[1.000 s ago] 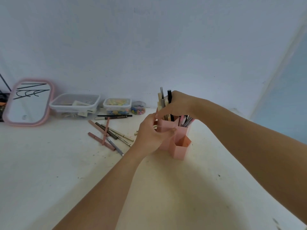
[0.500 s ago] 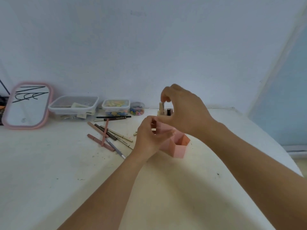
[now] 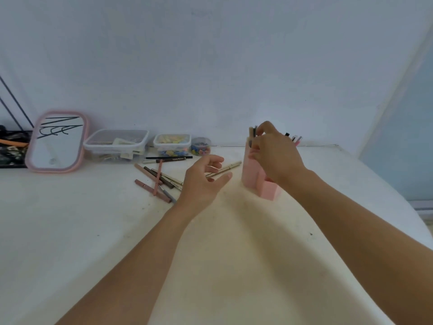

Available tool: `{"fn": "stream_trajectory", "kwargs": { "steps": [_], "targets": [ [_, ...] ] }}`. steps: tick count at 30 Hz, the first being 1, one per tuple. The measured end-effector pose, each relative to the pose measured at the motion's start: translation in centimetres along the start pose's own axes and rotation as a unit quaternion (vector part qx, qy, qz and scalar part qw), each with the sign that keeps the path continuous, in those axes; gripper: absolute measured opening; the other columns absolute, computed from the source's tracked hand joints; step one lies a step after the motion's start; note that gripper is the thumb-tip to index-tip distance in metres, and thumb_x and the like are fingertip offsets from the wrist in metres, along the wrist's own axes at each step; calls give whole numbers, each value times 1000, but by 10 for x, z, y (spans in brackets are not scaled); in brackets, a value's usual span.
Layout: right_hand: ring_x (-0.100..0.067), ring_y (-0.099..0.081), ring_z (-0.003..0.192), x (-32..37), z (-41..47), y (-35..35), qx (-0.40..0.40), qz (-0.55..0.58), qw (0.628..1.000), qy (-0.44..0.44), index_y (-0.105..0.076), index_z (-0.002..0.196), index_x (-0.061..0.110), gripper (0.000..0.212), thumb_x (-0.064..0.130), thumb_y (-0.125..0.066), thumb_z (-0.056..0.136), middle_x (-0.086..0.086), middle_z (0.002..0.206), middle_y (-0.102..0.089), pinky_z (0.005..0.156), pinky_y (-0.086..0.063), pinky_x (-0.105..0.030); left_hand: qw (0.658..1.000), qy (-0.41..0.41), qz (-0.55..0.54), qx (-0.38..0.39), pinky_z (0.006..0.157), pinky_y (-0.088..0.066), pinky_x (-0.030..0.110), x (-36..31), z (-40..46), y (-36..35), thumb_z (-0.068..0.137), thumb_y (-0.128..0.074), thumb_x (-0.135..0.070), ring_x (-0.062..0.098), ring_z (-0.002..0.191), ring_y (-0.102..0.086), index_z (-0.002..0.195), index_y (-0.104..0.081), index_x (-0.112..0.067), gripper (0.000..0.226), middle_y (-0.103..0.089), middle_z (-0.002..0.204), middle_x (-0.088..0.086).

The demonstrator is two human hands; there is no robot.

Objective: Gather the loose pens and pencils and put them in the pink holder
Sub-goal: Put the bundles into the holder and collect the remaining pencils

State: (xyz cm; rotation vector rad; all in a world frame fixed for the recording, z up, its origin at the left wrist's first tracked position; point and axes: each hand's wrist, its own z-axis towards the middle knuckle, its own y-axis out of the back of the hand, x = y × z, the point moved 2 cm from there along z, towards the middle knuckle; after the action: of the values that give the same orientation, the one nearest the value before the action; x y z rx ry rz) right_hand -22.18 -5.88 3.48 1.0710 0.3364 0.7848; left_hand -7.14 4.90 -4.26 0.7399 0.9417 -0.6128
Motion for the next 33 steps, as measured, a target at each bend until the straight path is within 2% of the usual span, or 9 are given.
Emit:
{"fn": "stream_trajectory", "kwargs": {
  "steps": [3, 5, 8, 13, 18, 21, 25, 29, 33],
  "targets": [
    [-30, -66, 77, -6, 6, -1, -5, -16, 1000, -14, -72, 94, 5, 13, 16, -66, 92, -6, 116, -51, 67, -53, -38, 999, 3, 40, -27, 70, -55, 20, 5, -1, 38, 85, -79, -25, 5, 89, -66, 106, -67, -25, 25, -69, 96, -8],
    [-29, -66, 81, 1, 2, 2, -58, -17, 998, -19, -68, 107, 5, 24, 24, -69, 92, -6, 122, -52, 66, -50, -35, 996, 18, 57, -63, 65, -51, 16, 14, -3, 69, 86, -78, -23, 0, 80, -66, 102, -68, -23, 19, -69, 91, -6],
    [-18, -63, 82, 40, -16, -1, -126, 90, 988, 6, -66, 116, 16, 37, 43, -69, 91, 1, 114, -60, 71, -50, -33, 988, 38, 63, -136, 57, -49, 15, 31, -13, 107, 88, -74, -16, -1, 62, -65, 93, -69, -19, 7, -71, 80, 1],
    [-7, -59, 70, 108, -31, -72, 83, 279, 956, -17, -70, 89, 22, 10, 31, -73, 85, 9, 80, -68, 69, -49, -25, 971, 114, 43, -208, 64, -48, 27, 55, -20, 131, 92, -69, -20, 12, 68, -62, 80, -65, -28, 14, -69, 77, 0],
    [-4, -57, 61, 104, -23, -105, 119, 366, 917, -100, -71, 80, 17, 6, 22, -75, 79, 5, 73, -69, 60, -46, -20, 973, 146, 33, -178, 56, -46, 30, 66, -15, 133, 93, -64, -23, 17, 63, -61, 78, -67, -23, 15, -71, 73, 4],
    [-1, -56, 61, 97, -16, -108, 144, 357, 921, -68, -70, 83, 19, 13, 24, -80, 76, 6, 74, -69, 61, -46, -17, 979, 139, 45, -142, 59, -53, 30, 63, -11, 125, 93, -65, -20, 15, 64, -70, 77, -68, -21, 16, -74, 71, -3],
    [0, -54, 58, 92, -10, -113, 193, 345, 918, -26, -71, 80, 18, 20, 26, -87, 72, 6, 74, -68, 57, -45, -15, 983, 139, 25, -116, 70, -61, 41, 69, -2, 120, 93, -66, -20, 19, 64, -73, 82, -70, -13, 14, -73, 69, 4],
    [-2, -52, 57, 95, -7, -116, 104, 334, 937, -1, -69, 71, 22, 14, 21, -82, 76, 11, 68, -63, 58, -42, -19, 984, 135, 25, -117, 65, -58, 27, 71, 1, 117, 95, -64, -15, 6, 60, -66, 84, -71, -14, 13, -72, 70, 1],
    [-6, -54, 61, 121, -5, -106, 46, 334, 941, 9, -68, 67, 26, 21, 41, -74, 80, 9, 68, -65, 59, -47, -29, 973, 150, 6, -174, 53, -55, 26, 71, 2, 121, 97, -60, -16, 8, 56, -63, 80, -67, -14, 18, -68, 64, 0]
  ]
}}
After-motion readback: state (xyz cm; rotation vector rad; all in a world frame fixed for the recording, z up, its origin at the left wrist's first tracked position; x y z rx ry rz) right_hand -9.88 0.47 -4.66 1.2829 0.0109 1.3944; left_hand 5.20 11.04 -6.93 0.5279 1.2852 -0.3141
